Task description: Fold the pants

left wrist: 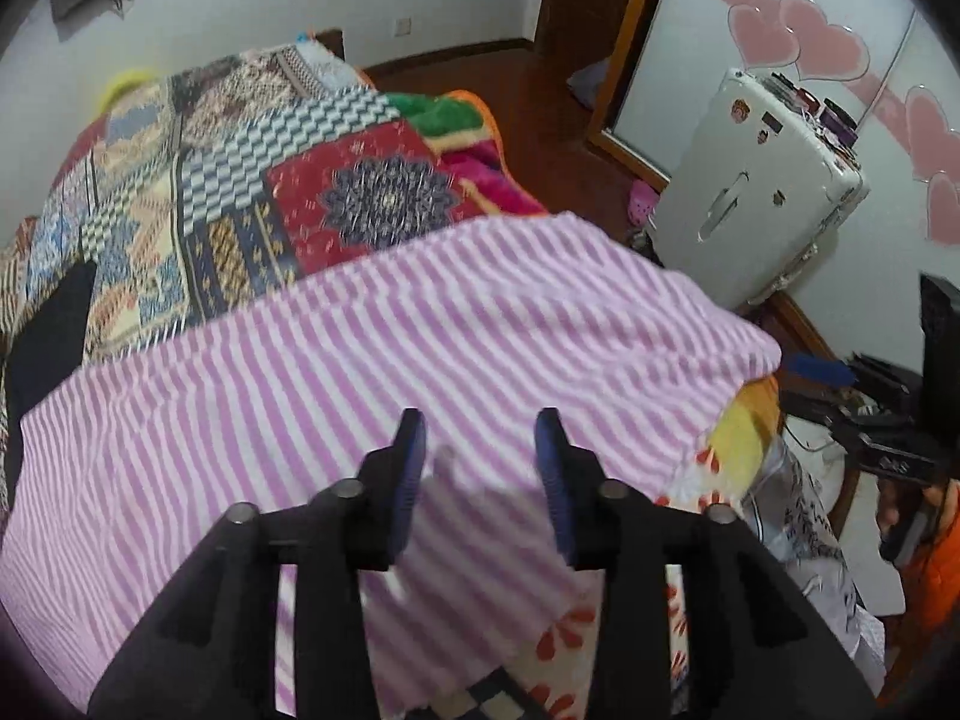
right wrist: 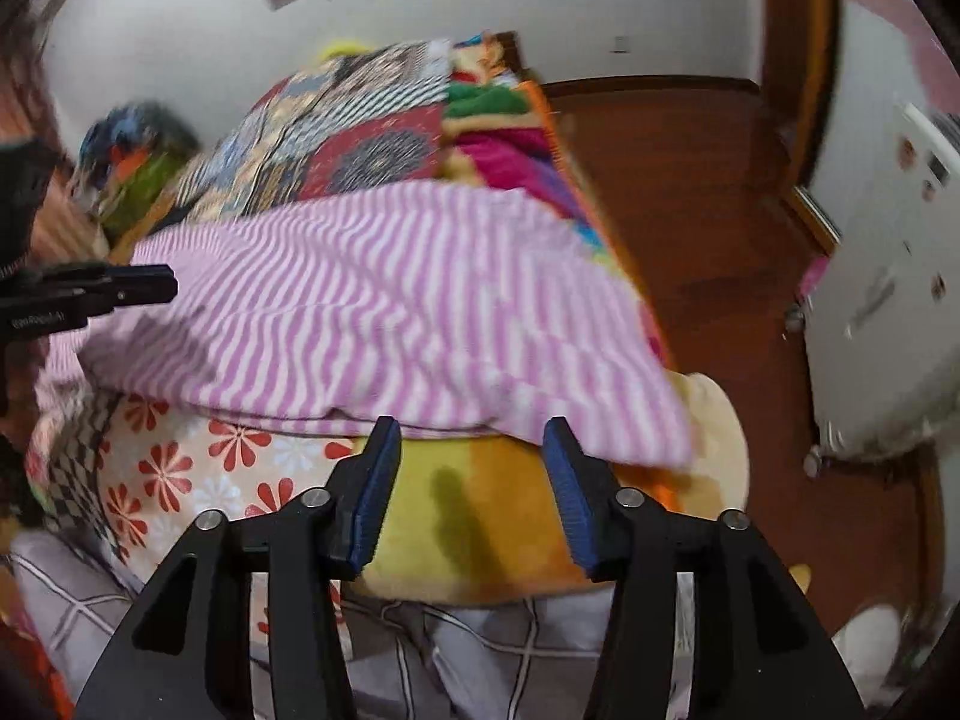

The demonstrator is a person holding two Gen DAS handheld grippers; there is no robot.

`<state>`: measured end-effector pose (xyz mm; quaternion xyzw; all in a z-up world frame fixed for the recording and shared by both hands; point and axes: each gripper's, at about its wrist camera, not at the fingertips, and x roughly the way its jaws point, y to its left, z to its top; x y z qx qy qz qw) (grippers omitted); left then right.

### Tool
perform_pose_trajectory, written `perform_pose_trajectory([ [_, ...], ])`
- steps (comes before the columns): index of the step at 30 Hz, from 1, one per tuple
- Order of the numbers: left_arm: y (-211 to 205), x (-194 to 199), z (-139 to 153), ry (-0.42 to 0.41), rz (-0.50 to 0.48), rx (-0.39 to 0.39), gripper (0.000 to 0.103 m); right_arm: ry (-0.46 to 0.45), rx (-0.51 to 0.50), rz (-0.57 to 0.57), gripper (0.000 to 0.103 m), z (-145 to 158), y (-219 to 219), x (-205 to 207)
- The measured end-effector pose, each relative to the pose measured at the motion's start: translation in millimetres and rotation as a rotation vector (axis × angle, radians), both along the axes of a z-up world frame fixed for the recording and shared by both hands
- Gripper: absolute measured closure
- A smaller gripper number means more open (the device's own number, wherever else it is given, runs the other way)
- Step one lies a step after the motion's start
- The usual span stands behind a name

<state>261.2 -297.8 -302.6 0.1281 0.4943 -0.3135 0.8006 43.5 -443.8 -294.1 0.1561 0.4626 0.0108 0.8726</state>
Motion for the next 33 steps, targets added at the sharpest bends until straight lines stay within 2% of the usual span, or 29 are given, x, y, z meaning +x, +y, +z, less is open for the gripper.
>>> perform_pose_trajectory([
  [5,-30.6,8.7,-7.9,0.021,-0.019,0.0,0.062,0.01,0.097,-0.066,0.047,-6.9,-12.7,-11.6],
  [14,-74.2,5.1,-47.5,0.079,-0.066,0.07,0.062,0.037,0.279,-0.112,0.047,-31.9,-16.0,-1.6],
  [21,-76.6,8.2,-64.2,0.114,-0.053,0.085,0.061,0.031,0.281,-0.104,0.032,-39.7,-9.5,14.8],
  [27,-79.1,8.5,-69.1,0.101,-0.051,0.096,0.058,-0.023,0.318,-0.142,0.031,-37.3,-15.7,25.6],
  [33,-79.6,7.6,-69.9,0.088,-0.055,0.096,0.058,-0.032,0.323,-0.152,0.032,-43.5,-13.6,39.3],
])
